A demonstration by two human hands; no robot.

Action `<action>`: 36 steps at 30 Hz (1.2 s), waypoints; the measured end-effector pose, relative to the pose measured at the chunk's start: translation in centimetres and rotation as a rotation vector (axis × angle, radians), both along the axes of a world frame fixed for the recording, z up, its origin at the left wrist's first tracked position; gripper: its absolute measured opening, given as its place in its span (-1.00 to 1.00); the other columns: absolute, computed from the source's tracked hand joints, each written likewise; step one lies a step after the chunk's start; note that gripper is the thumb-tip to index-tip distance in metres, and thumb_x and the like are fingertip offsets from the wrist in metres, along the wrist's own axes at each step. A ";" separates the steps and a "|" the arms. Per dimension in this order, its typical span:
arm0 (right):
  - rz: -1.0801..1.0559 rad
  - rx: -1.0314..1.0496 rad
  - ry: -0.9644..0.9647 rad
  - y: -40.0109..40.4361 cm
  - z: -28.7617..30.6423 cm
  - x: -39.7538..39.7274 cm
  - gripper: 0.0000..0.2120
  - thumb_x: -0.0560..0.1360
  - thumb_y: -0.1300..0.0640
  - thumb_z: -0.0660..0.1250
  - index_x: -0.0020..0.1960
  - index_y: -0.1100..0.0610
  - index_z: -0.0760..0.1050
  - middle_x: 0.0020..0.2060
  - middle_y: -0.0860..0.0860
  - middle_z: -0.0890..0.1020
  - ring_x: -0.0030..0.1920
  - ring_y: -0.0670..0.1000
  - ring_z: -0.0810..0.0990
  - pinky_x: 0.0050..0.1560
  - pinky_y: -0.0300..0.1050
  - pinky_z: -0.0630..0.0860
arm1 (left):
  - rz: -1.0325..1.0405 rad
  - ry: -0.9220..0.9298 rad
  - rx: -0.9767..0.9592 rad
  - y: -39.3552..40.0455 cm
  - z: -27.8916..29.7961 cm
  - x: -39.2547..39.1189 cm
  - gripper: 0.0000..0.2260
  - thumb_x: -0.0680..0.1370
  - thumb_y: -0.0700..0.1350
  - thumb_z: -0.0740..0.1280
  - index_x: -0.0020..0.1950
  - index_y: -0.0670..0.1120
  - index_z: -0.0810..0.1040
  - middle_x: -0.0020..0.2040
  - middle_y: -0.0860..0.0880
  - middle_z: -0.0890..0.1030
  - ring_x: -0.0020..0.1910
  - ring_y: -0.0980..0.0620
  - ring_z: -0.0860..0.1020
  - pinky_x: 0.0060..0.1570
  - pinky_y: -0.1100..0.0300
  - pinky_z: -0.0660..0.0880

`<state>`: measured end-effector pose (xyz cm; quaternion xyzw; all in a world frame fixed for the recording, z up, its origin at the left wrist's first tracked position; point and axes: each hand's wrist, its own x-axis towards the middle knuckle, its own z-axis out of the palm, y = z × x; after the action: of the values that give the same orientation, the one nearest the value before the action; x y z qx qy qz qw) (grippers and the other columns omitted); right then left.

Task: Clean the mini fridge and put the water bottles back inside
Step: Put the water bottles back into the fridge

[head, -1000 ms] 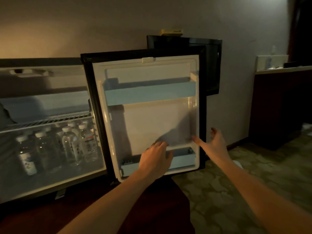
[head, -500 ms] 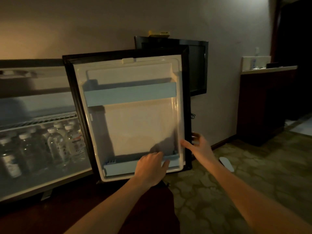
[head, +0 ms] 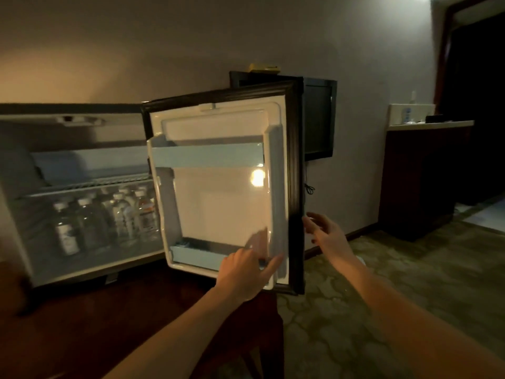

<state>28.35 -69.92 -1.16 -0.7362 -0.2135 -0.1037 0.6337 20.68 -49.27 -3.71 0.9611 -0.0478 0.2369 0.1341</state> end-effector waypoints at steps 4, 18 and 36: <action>0.149 0.034 -0.127 1.8 0.9 -4.0 -0.60 0.54 -0.17 0.24 0.04 0.16 0.60 -0.11 0.10 0.68 -0.05 0.08 0.67 0.01 0.07 0.59 | 0.039 -0.005 -0.039 0.8 1.3 -3.8 -0.23 0.42 0.52 -0.10 0.17 -0.03 0.53 -0.31 0.09 0.58 -0.33 0.07 0.60 -0.22 0.04 0.60; 0.282 0.025 -0.503 16.1 -2.4 -15.9 -0.66 0.55 -0.24 0.21 0.15 -0.01 0.45 -0.08 -0.11 0.60 -0.09 -0.01 0.63 -0.12 -0.07 0.57 | 0.285 -0.147 -0.182 14.5 0.9 -17.5 -0.33 0.38 0.57 -0.21 -0.32 0.08 0.40 -0.36 0.09 0.51 -0.34 0.07 0.53 -0.38 0.17 0.36; 0.390 -0.505 -0.705 37.1 -2.8 -19.8 -0.47 0.54 -0.34 0.07 0.40 -0.09 0.29 0.30 -0.10 0.40 0.23 -0.15 0.41 0.03 -0.21 0.44 | 0.773 -0.164 -0.068 32.5 0.1 -29.2 -0.61 0.61 0.19 0.14 0.31 0.02 0.51 0.23 -0.03 0.61 0.19 -0.09 0.57 0.10 -0.02 0.52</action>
<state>8.57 -32.86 -3.96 -0.7335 -0.5681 -0.1711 0.3317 -8.47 -16.74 -3.59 0.8811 0.3148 0.3473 0.0624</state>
